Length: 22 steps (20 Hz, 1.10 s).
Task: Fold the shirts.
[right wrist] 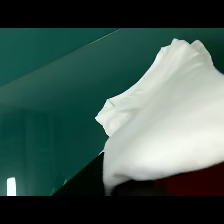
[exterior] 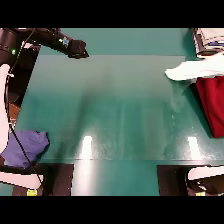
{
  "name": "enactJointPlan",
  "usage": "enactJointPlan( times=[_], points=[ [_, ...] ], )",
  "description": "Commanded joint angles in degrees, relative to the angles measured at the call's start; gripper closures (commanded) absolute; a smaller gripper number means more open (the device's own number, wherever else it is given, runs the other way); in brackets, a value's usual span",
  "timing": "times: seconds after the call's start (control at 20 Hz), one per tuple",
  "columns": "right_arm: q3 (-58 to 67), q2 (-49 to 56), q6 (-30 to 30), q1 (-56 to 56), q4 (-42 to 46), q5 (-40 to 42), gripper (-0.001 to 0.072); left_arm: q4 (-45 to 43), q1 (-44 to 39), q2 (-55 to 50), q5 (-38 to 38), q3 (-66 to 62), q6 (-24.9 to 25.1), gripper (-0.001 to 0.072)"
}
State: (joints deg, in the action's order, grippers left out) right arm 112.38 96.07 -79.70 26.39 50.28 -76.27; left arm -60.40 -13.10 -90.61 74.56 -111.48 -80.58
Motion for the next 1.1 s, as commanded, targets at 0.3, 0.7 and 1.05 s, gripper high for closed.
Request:
enactJointPlan(
  times=[0.3, 0.7, 1.05],
  points=[
    [0.11, -1.4, 3.39, 9.73, -17.68, 6.36, 0.07, 0.17, -0.98, 0.02, -0.63, 0.0, -0.02, 0.0681],
    [0.07, -8.72, 6.84, 14.29, -15.96, 3.26, 0.07, 0.17, -0.98, 0.02, -1.22, 0.0, 0.0, 0.0681],
    [-1.01, -12.68, 4.0, 15.74, 3.34, -7.39, 0.0701, 0.15, -0.98, 0.02, -1.03, 0.0, 0.02, 0.0681]
  ],
)
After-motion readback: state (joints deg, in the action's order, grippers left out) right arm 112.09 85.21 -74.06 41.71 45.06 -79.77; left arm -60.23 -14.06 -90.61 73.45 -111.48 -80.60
